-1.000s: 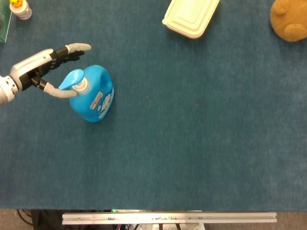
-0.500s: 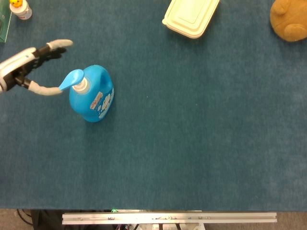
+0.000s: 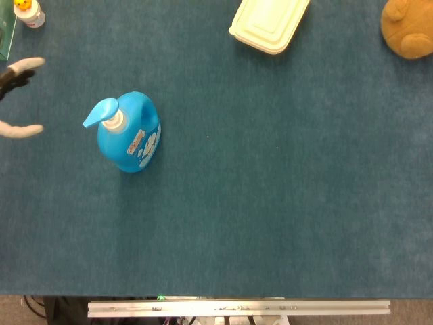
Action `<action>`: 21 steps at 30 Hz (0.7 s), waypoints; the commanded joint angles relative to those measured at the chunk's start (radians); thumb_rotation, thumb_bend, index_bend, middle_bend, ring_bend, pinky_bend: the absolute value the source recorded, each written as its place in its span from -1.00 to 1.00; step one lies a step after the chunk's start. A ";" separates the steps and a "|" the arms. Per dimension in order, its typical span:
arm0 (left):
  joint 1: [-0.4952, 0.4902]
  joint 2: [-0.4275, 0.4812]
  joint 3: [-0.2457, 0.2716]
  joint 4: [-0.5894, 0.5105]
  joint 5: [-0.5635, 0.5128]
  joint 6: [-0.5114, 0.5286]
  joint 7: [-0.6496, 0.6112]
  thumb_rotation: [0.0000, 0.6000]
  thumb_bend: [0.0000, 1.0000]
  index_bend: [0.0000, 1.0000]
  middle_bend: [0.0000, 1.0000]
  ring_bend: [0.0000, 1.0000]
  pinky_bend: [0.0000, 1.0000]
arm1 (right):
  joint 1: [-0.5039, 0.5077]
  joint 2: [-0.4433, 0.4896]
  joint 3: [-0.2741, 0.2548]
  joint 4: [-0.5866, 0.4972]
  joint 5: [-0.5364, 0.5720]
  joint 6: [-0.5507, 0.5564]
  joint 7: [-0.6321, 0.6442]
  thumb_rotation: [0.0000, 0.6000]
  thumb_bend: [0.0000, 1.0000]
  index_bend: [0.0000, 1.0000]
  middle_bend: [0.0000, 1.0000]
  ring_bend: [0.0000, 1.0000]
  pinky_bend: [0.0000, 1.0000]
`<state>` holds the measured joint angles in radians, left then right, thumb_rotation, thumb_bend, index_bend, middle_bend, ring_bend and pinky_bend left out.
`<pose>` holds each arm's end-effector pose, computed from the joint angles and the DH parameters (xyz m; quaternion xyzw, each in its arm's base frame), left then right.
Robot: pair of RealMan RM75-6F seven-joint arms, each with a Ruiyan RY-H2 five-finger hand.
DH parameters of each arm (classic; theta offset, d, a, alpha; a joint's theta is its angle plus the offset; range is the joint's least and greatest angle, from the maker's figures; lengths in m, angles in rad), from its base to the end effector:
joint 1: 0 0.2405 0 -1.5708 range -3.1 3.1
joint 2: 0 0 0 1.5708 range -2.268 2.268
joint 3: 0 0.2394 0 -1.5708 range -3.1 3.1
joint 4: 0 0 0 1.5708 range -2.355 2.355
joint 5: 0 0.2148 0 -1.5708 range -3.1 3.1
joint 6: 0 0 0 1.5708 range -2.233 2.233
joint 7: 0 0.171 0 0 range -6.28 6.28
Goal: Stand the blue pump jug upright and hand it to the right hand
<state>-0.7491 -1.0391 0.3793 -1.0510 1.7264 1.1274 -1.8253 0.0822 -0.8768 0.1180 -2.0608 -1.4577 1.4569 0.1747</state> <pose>-0.3092 0.3486 0.1654 -0.5050 -0.7356 -0.4062 0.1972 -0.2199 -0.2118 0.1846 0.5106 -0.4884 0.5015 0.4993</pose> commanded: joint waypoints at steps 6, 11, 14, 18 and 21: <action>0.089 0.051 -0.034 -0.110 -0.070 0.009 0.156 1.00 -0.59 -0.99 -1.00 -1.00 -1.00 | 0.014 -0.016 0.002 -0.002 0.010 -0.017 -0.022 1.00 -0.85 -0.84 -0.56 -0.79 -0.52; 0.154 0.060 -0.069 -0.185 -0.095 0.067 0.280 1.00 -0.59 -1.00 -1.00 -1.00 -1.00 | 0.026 -0.024 0.004 -0.009 0.019 -0.030 -0.042 1.00 -0.85 -0.84 -0.56 -0.79 -0.52; 0.187 0.068 -0.093 -0.251 -0.131 0.076 0.371 1.00 -0.59 -1.00 -1.00 -1.00 -1.00 | 0.029 -0.026 0.006 -0.014 0.023 -0.032 -0.051 1.00 -0.85 -0.84 -0.56 -0.79 -0.52; 0.216 0.089 -0.108 -0.335 -0.143 0.080 0.435 1.00 -0.59 -1.00 -1.00 -1.00 -1.00 | 0.033 -0.029 0.006 -0.016 0.028 -0.036 -0.057 1.00 -0.85 -0.84 -0.56 -0.79 -0.52; 0.233 0.103 -0.118 -0.389 -0.152 0.077 0.480 1.00 -0.59 -1.00 -1.00 -1.00 -1.00 | 0.036 -0.032 0.005 -0.017 0.030 -0.040 -0.062 1.00 -0.85 -0.84 -0.56 -0.79 -0.52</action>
<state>-0.5345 -0.9499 0.2740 -1.4085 1.5869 1.2022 -1.3736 0.1181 -0.9087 0.1231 -2.0777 -1.4280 1.4166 0.1125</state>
